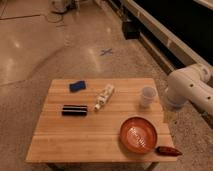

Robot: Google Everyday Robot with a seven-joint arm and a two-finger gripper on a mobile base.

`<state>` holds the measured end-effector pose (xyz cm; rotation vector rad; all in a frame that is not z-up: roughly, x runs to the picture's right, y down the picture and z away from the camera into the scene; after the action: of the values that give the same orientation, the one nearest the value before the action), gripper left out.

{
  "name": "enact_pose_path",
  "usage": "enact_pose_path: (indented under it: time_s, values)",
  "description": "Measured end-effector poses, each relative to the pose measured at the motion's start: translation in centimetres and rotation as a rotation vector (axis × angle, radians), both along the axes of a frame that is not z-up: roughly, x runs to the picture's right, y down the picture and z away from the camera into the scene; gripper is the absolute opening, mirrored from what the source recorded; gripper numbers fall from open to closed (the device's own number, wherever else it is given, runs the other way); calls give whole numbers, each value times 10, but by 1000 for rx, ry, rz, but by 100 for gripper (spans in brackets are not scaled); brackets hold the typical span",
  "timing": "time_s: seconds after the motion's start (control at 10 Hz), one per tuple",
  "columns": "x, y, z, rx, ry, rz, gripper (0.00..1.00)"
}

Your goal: Pick up the ceramic bowl

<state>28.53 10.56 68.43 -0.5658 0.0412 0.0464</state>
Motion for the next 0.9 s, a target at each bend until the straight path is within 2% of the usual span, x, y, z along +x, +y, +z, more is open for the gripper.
enact_pose_path:
  time_s: [0.9]
  values:
    - [0,0,0,0,0,0,65]
